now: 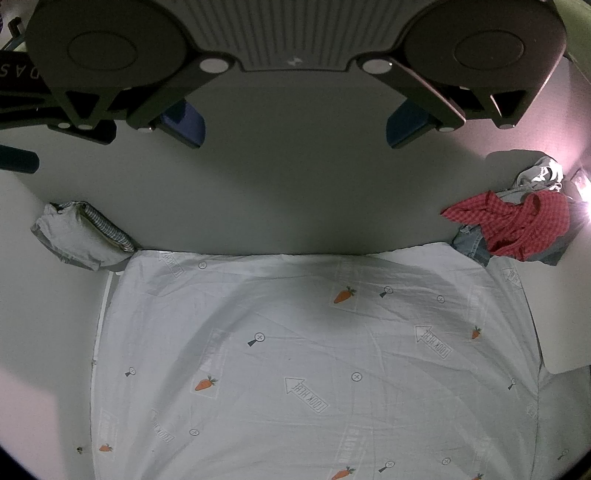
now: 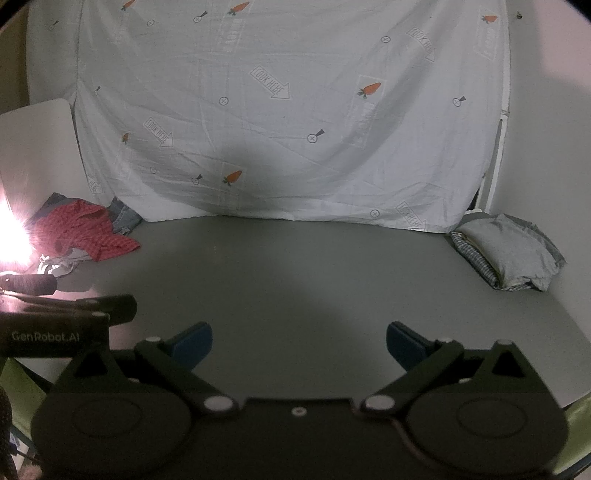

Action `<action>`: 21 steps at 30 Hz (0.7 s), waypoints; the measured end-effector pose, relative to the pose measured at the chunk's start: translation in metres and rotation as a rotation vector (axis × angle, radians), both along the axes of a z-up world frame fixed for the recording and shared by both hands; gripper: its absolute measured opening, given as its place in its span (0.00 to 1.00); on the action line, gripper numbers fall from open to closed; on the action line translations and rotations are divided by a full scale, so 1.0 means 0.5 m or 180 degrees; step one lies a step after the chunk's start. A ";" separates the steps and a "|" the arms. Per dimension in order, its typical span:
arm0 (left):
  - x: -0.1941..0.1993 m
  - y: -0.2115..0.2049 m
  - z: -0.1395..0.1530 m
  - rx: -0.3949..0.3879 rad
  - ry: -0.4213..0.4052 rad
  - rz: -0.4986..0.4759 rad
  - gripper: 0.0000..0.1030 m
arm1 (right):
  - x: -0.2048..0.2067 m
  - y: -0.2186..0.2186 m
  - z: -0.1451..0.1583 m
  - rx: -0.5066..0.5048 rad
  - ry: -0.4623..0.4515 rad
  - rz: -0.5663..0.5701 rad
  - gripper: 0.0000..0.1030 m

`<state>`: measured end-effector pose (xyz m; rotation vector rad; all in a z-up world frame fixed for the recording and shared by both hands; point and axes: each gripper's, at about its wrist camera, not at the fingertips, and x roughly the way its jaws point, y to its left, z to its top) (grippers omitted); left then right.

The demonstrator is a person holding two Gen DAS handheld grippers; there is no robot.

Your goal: Fold clothes

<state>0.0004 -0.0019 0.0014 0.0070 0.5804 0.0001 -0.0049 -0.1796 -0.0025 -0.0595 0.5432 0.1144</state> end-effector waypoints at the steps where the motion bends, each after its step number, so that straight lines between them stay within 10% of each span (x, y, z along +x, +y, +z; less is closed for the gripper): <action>1: 0.000 -0.001 0.001 0.0000 0.0000 -0.0002 1.00 | 0.002 -0.002 0.000 -0.0008 -0.0003 0.0000 0.99; 21: 0.004 -0.013 0.003 0.0010 0.0010 -0.0010 1.00 | 0.004 -0.006 0.007 0.0010 -0.0005 -0.0009 0.99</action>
